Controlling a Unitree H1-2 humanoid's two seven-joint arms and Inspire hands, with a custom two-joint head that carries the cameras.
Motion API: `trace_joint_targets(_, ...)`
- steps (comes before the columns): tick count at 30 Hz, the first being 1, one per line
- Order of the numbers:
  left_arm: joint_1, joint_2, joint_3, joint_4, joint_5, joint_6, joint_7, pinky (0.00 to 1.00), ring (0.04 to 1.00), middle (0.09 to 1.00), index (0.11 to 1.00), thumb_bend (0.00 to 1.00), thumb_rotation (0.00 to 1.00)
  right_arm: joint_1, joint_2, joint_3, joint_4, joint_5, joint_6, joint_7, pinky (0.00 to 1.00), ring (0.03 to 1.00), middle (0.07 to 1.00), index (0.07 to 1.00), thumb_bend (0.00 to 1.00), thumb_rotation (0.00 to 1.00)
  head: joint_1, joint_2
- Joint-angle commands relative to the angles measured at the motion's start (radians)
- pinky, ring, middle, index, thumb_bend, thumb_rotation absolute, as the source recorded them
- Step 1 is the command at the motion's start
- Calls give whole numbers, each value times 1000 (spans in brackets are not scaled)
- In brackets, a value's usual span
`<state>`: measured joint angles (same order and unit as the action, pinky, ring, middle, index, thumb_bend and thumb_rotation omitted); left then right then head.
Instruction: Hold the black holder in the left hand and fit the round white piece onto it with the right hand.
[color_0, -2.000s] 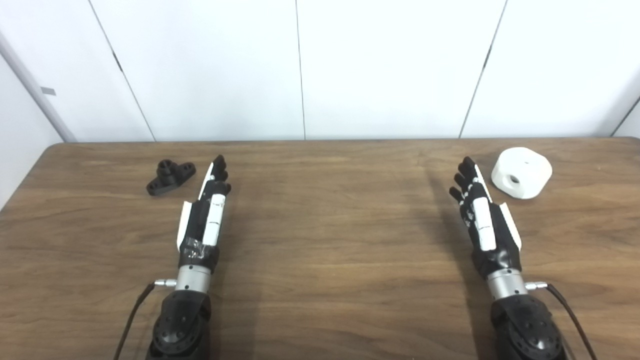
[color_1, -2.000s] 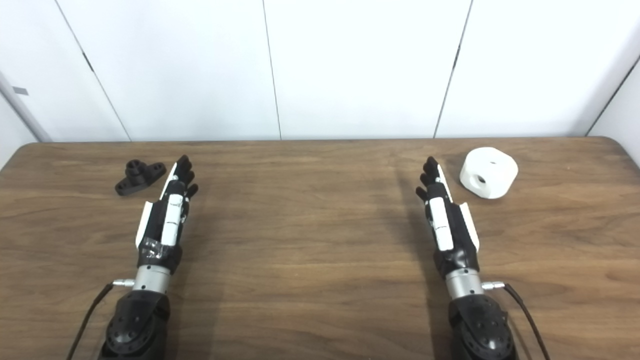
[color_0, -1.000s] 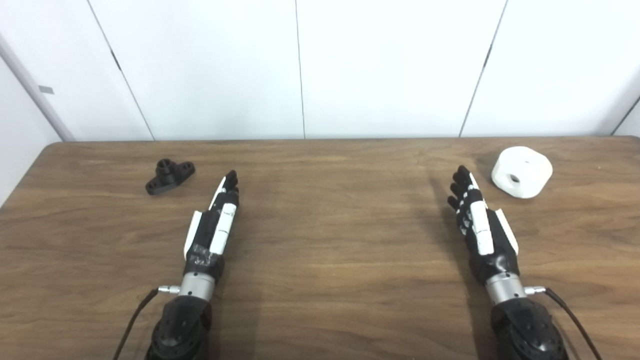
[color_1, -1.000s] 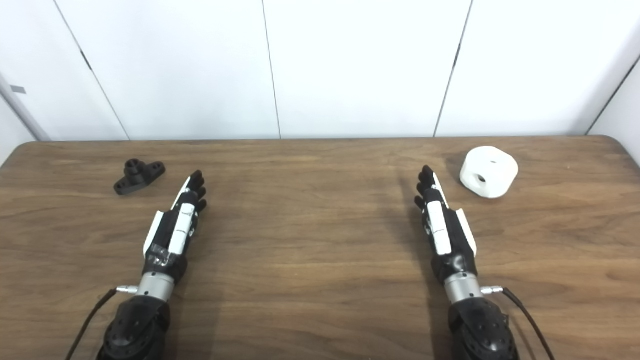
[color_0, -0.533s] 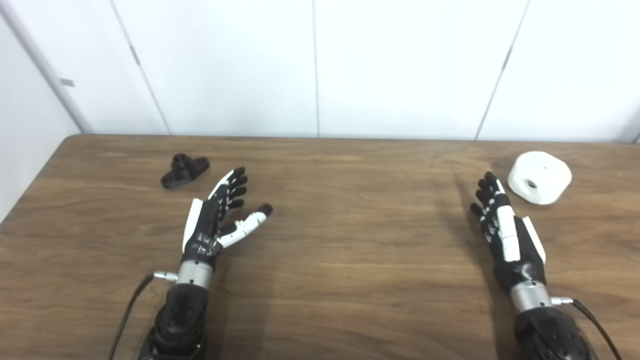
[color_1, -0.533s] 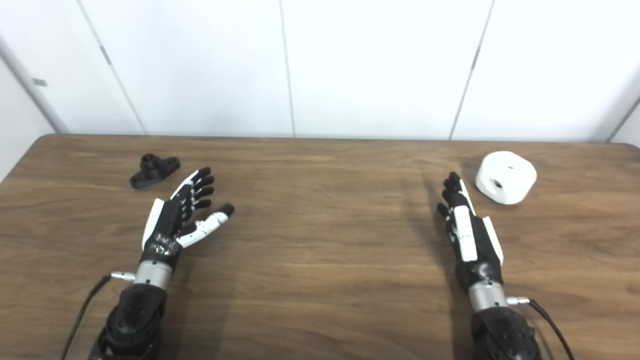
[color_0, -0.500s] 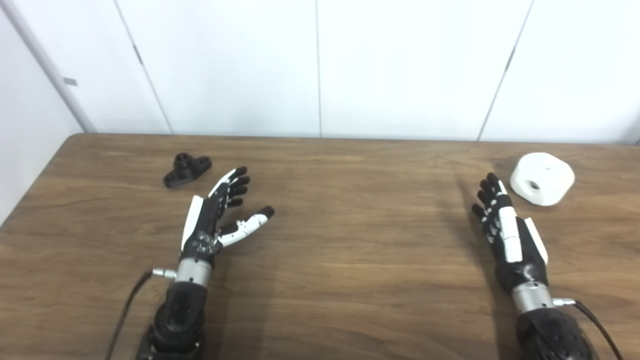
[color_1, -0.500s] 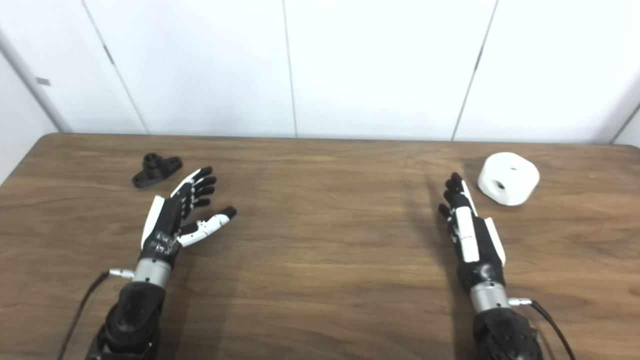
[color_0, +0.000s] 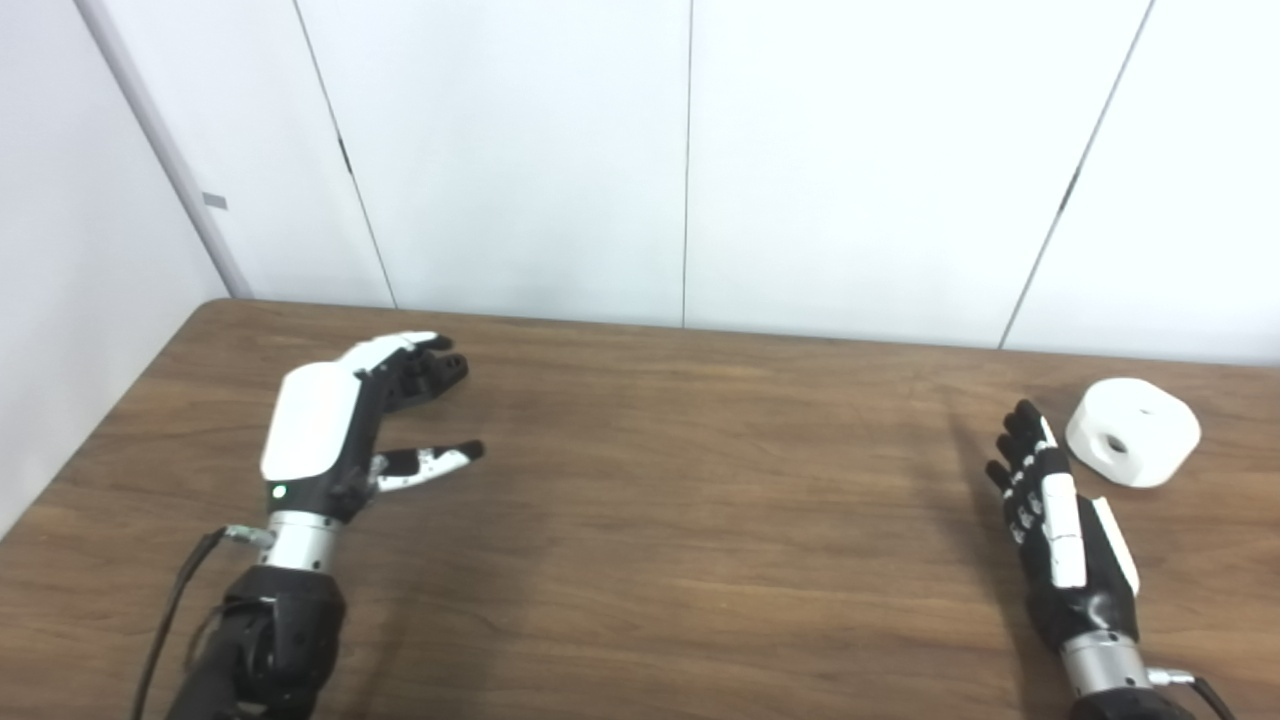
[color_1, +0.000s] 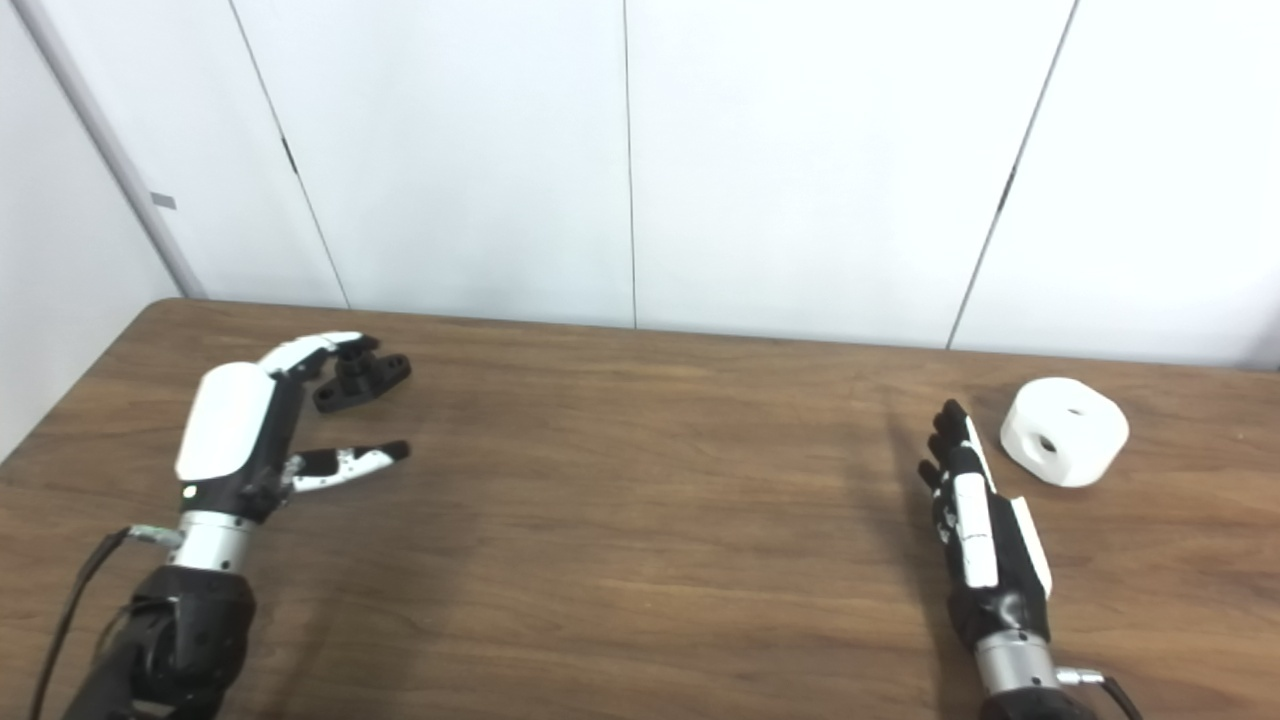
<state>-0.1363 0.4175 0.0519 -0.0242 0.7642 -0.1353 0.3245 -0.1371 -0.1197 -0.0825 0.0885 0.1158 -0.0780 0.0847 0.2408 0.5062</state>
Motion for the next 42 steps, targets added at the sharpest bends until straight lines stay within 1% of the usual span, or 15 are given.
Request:
trace_joint_targets(1,-21,38,15,-11,40,-24,58,753,810,803,747,877,247,-8,5,1,18,12,-37,9,976,1000,1000,1000,430,1000,4,-1)
trace_joint_targets(3,-24,60,26,0,49,-35,78,777,813,807,752,872,244,-8,5,0,21,16,-37,11,985,1000,1000,1000,420,1000,12,-4)
trace_joint_targets(5,-27,80,43,13,38,-42,86,779,815,812,761,867,241,-10,3,0,26,19,-39,15,997,1000,1000,1000,399,1000,21,-6)
trace_joint_targets(8,-30,99,77,19,7,-17,60,750,840,837,798,869,274,-10,1,0,29,27,-35,21,1000,1000,1000,1000,401,1000,36,-10)
trace_joint_targets(9,-31,104,88,18,-4,2,40,748,848,845,809,870,287,-10,-1,2,28,28,-31,24,1000,1000,1000,1000,400,1000,39,-11)
trace_joint_targets(12,-42,129,110,25,-43,45,-22,794,884,870,843,876,316,-11,-1,4,29,23,-27,22,1000,1000,1000,1000,408,1000,46,-16)
trace_joint_targets(15,-59,159,118,55,-85,66,-74,836,909,897,863,883,329,-13,2,3,28,30,-22,24,1000,1000,1000,1000,401,1000,47,-20)
trace_joint_targets(18,-81,191,125,94,-122,107,-136,874,935,924,883,896,349,-13,4,1,29,37,-20,26,1000,1000,1000,1000,396,1000,53,-27)
trace_joint_targets(23,-123,240,101,191,-158,118,-199,943,963,939,871,927,383,-14,0,1,43,41,-44,33,1000,1000,1000,1000,392,1000,59,-28)
trace_joint_targets(25,-136,256,86,219,-161,121,-221,961,970,940,855,947,399,-15,-1,-1,44,50,-48,38,1000,1000,1000,1000,395,1000,58,-29)
trace_joint_targets(27,-148,268,70,237,-162,137,-252,990,991,957,850,943,427,-14,-1,-3,41,52,-50,37,1000,1000,1000,1000,394,1000,60,-27)
trace_joint_targets(31,-173,290,39,283,-164,132,-290,1000,1000,960,827,974,477,-13,-2,-7,35,51,-46,38,1000,1000,1000,1000,394,1000,65,-23)
trace_joint_targets(33,-185,296,27,311,-173,119,-299,1000,1000,951,812,983,480,-13,-2,-10,32,61,-38,41,1000,1000,1000,1000,391,1000,72,-25)
trace_joint_targets(35,-195,299,19,338,-195,105,-311,1000,1000,948,800,985,459,-13,0,-14,26,68,-34,39,1000,1000,1000,1000,386,1000,81,-25)
trace_joint_targets(42,-220,302,-16,396,-212,101,-322,1000,1000,934,779,985,427,-10,-9,-11,19,45,-31,29,999,1000,1000,1000,415,1000,87,-25)
